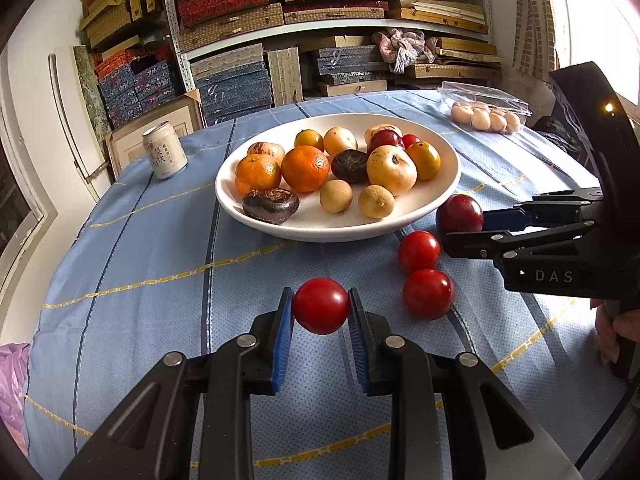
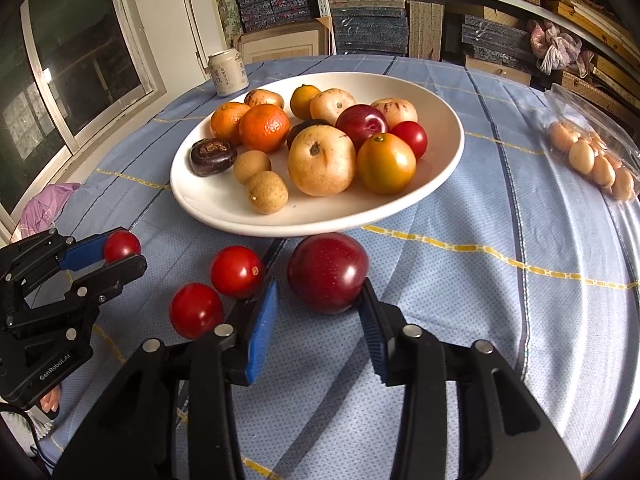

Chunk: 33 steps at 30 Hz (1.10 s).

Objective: Organize fruits
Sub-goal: 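Grasp the second red apple with the right tool while the left tool holds the tomato, then carry the tomato and apple onto the plate and open both tools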

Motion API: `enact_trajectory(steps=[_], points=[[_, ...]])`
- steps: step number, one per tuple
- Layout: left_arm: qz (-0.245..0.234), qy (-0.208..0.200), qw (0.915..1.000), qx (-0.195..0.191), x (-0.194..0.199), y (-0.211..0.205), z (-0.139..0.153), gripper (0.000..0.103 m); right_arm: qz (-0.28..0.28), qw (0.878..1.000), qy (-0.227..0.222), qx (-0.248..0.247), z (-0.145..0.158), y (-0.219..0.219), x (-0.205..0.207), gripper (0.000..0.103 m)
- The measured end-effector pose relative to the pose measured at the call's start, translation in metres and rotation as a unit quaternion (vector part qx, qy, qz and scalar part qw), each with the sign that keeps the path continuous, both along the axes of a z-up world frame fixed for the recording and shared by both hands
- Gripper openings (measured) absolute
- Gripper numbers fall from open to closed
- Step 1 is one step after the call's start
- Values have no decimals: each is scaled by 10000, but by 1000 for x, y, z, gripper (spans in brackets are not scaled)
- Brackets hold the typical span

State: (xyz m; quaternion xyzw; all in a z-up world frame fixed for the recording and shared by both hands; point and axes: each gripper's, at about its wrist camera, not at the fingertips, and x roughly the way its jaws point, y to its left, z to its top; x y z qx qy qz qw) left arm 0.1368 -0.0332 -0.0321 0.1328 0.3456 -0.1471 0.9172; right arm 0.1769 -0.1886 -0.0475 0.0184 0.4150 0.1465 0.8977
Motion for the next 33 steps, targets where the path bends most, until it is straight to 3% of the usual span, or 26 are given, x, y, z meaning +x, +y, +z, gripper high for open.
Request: enact_trajectory(steps=[14,16,18,23,25,28,31,33], points=[[69,-214,9997,-137,-4,6,8,27,-102,9994,-299,149,14,-12,-20,30],[108,-267,9994,-180,-4,8,11,27,-159,9989,-392,212,20,-16,-24,27],[124,-296,9993,-196,-5,9,12,27,-198,9981,-480,327,27,-22,-28,0],[165,-320,9991,-209,0,8,17,27,-318,9976,-457,416,32,-31,-27,0],[195,-273,9991,-262,2,10,17,27,-158,9987,-222,437,23,-28,-23,3],[194,-184,9993,-278,4,12,13,27,-40,9991,-292,297,22,-20,-24,5],[160,-148,9994,-252,5,11,11,27,51,9995,-243,184,18,-12,-22,37],[132,-141,9996,-224,5,10,10,27,74,9996,-240,99,15,-8,-22,43]])
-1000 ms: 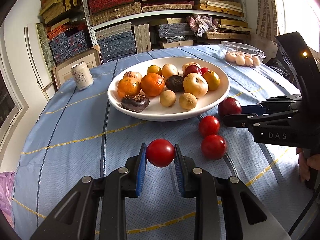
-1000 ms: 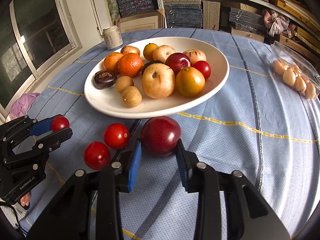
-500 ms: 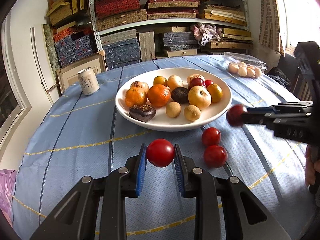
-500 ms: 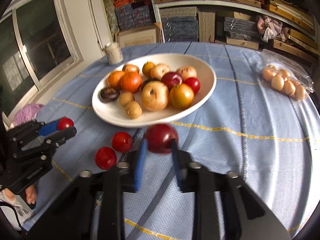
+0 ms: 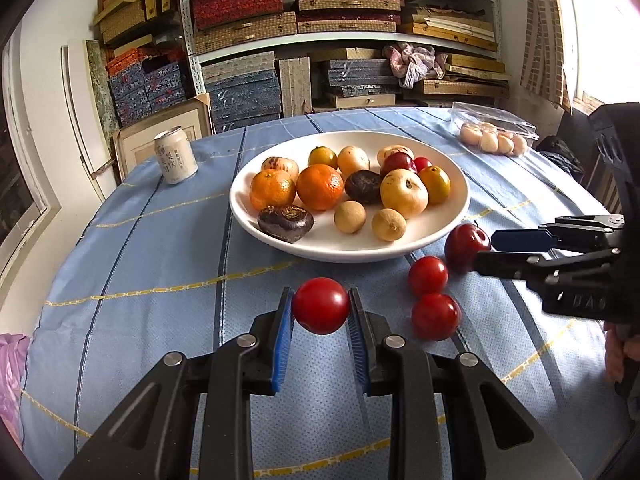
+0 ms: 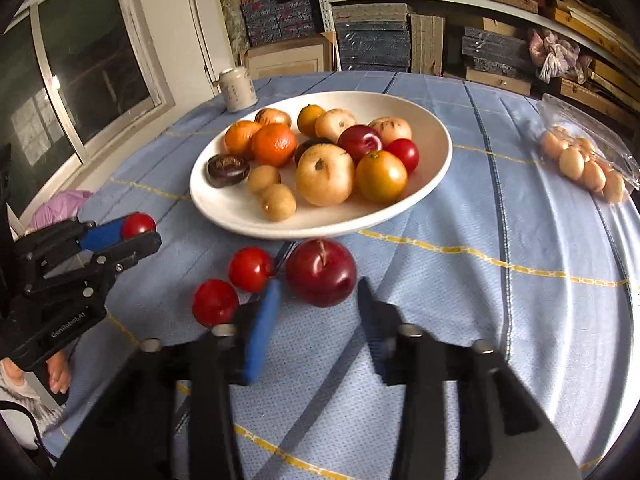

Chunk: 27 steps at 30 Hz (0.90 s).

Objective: Organize fruits
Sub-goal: 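Carry the tomato and apple onto the plate and open both tools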

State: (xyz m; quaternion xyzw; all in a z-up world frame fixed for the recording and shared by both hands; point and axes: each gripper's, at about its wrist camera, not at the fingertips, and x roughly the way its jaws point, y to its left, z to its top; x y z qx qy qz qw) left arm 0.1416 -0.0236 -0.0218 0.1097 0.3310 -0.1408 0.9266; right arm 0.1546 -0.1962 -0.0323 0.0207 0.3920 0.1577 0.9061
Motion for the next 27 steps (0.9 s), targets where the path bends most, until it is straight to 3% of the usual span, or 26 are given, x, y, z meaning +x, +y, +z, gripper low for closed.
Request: enact_trajectory(steps=[7,11,16,22,27], points=[[-40,67,10000,7,2,-2,-3,27,-155,9997,3,-199,-4,7,16,43],[-55,103,9999,28,3,-3,-4,27,-137,9993,236,-239,-14,11,30,41],[-46,152,9999,7,4,-2,-7,27,-147,9998,62,-101,-11,8,22,39],[29,51,9999,-124,4,2,3,27,-250,9986,-444,163,19,-2,-8,39],[65,-138,9997,-204,24,-2,37,27,-448,9946,-887,302,62,-17,-7,39]])
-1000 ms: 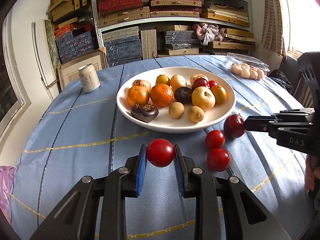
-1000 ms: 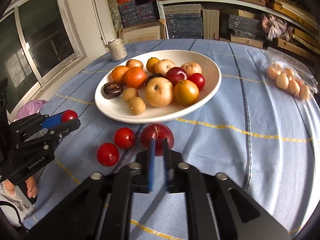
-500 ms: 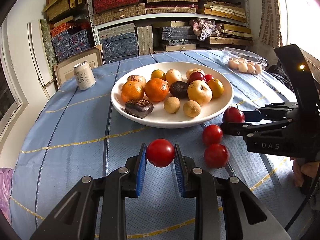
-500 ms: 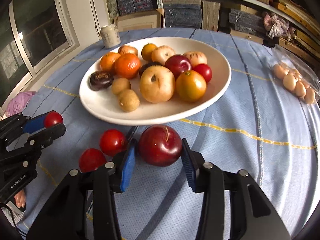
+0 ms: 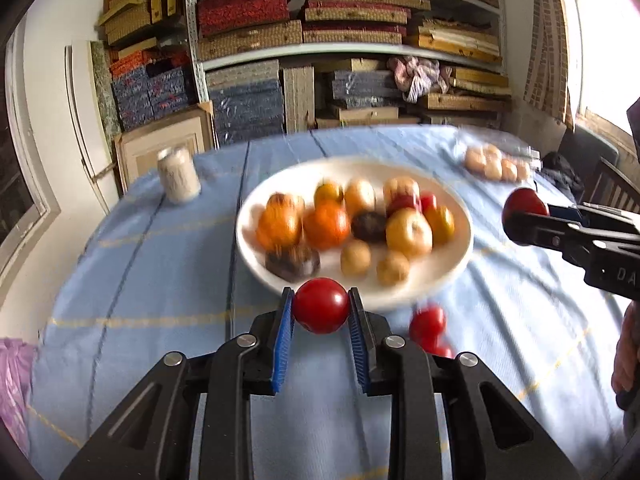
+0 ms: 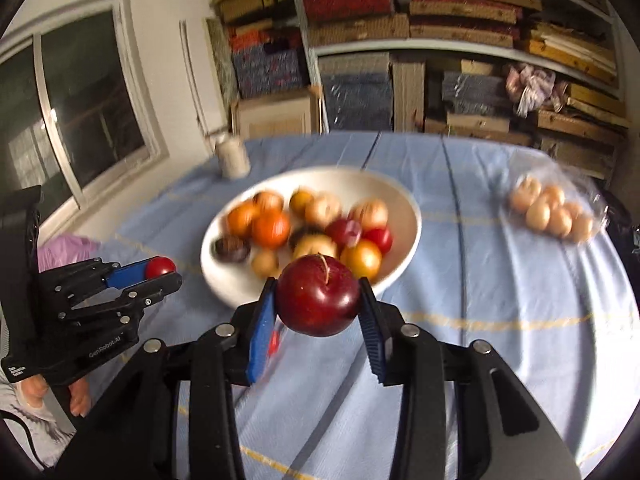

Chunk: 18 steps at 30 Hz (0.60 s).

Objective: Organize fruits
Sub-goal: 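Carry the tomato and apple onto the plate and open both tools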

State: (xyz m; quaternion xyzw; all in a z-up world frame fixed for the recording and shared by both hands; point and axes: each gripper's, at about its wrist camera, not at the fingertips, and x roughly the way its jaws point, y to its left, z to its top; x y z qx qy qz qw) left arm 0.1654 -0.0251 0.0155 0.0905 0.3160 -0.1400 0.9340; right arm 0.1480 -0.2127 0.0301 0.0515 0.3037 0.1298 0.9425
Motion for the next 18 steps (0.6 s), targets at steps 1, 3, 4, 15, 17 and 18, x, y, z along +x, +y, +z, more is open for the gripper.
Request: enact_trajectory(steps=[1,3,4,15,17,18], points=[[15,-61,10000,-24,7,-2,9,27,-34,10000,-36,17,6,-3,4,39],[50,-160,9998,-52,22,-8,23,27,-47,9999,-82,91,16,-7,16,39],[54,-163,9998,-52,28,-11,25,27,-35,9998,-74,154,18,-8,22,39],[142,446,9989,-29,98,-30,-26,27,153,9991,400,-4,-14,29,123,39],[148,495,9987,-35,104,-28,-34,27,167,9987,472,-44,-21,34,134,39],[139,496,9986,-70,105,-27,-35,29,186,9985,514,-60,-25,36,139,39]])
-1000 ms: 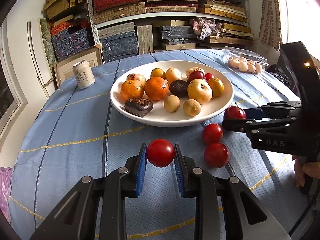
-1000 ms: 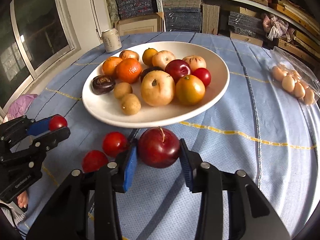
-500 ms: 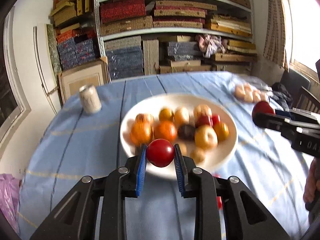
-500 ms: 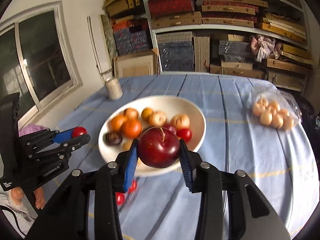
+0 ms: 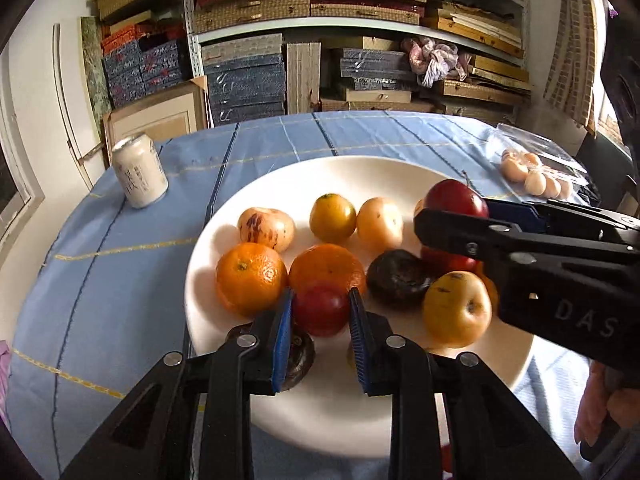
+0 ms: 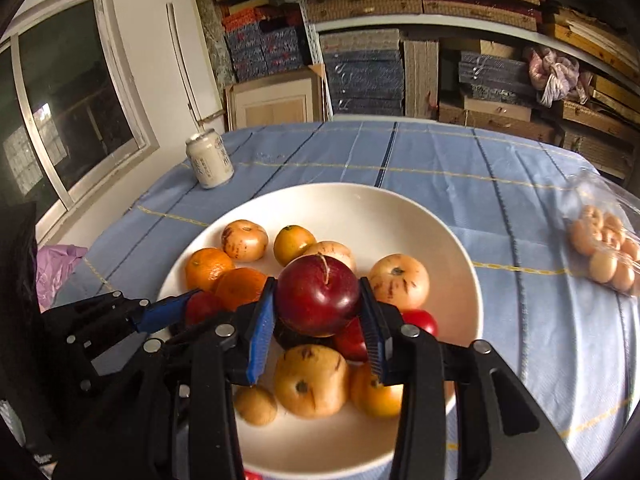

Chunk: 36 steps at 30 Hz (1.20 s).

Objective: Organize fruits
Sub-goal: 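Carry the tomato and apple onto the plate and open both tools, then grasp another red tomato with the left tool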

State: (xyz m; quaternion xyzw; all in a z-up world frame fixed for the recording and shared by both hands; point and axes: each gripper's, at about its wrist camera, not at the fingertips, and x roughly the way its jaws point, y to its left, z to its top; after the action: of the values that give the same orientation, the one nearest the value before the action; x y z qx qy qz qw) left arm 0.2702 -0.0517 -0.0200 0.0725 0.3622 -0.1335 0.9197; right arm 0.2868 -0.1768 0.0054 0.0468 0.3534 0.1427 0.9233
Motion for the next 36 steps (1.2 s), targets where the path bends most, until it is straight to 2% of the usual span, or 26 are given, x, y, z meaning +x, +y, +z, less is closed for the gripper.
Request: enact_trajectory(steps=[5,10,15,16,20,22,24,27,29,30,36], points=[[-31,2,10000,-68,4,1,1,30,9,10000,-5,-33,-8,3,8,39],[72,-28,9999,-70,3,5,4,47,20,10000,-51,-49,-7,3,4,42],[66,-35,10000,-51,-8,7,12,47,-58,9997,-227,-31,10,-5,-17,43],[57,-56,10000,-26,-13,7,13,47,-73,9996,-279,-12,14,-7,-23,46],[10,-158,9999,40,-40,10,22,48,-162,9980,-607,57,39,-22,-67,71],[-31,-189,9998,34,-58,11,24,56,-205,9970,-744,15,45,-27,-88,81],[-90,-219,9997,56,-76,11,23,57,-249,9959,-871,31,46,-34,-116,96],[-299,-151,9993,144,-107,3,11,58,-334,9945,-975,202,38,-43,-148,98],[-402,-104,9989,213,-120,-3,2,64,-411,9925,-1067,422,28,-52,-167,98],[-449,-100,9985,295,-127,-8,-3,70,-477,9913,-1105,533,23,-56,-175,98],[-667,-135,9970,361,-138,-25,-14,70,-677,9888,-1069,788,14,-78,-183,98]])
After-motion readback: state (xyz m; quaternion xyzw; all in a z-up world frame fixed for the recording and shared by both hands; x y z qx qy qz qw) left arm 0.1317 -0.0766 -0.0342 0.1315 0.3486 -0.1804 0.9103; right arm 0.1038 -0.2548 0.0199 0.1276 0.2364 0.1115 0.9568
